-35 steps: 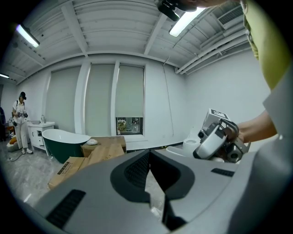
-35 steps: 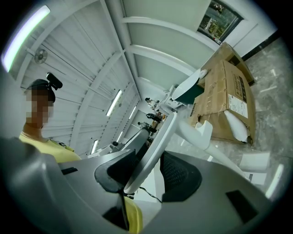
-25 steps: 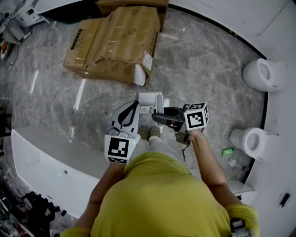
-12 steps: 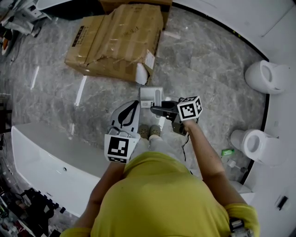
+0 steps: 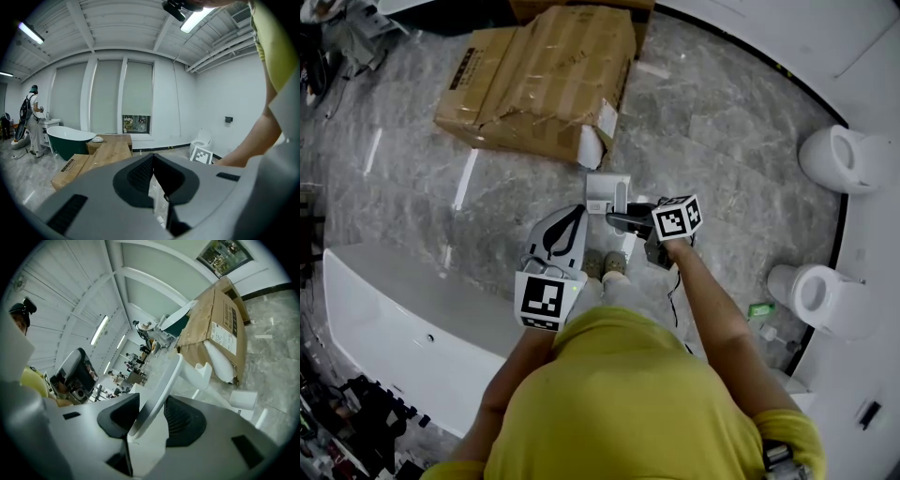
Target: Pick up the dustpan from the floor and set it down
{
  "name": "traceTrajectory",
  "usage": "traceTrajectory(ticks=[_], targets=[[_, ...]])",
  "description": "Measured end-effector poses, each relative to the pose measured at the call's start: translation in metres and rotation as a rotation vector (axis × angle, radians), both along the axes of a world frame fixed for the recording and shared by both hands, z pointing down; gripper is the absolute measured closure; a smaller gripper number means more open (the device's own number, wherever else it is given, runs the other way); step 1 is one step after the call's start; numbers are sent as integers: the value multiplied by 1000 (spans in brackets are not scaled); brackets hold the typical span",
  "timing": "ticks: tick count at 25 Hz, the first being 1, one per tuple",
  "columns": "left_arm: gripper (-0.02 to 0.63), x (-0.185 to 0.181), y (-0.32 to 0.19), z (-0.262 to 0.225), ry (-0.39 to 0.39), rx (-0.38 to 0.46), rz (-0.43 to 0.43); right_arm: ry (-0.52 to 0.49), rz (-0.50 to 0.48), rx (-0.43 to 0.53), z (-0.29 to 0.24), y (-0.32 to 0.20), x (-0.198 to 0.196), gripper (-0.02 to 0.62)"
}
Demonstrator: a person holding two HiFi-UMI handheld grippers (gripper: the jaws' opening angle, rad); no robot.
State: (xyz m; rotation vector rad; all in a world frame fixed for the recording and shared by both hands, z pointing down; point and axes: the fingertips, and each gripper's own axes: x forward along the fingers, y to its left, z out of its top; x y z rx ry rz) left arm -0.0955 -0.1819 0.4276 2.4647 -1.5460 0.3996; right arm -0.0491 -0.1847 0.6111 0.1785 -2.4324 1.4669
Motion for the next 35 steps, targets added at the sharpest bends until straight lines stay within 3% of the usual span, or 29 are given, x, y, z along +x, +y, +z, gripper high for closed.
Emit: traceTrajectory(ticks=[6, 12, 18, 20, 27, 35], targets=[[607, 1, 5, 1, 2, 1, 1, -7, 67, 10, 3, -4, 3, 433], [607, 1, 9, -3, 9, 14, 1, 110, 139, 71, 4, -13, 13, 377], [607, 10, 15, -7, 18, 29, 23, 219, 279, 128, -13, -22, 36, 324], [607, 14, 17, -11, 20, 39, 34, 263, 324, 214, -27, -24, 47, 353], [608, 30, 15, -27, 25, 94, 66, 355, 545, 629, -131, -38, 80, 583], [607, 31, -2, -82, -6, 241, 38, 414, 753, 1033, -266, -41, 109, 584]])
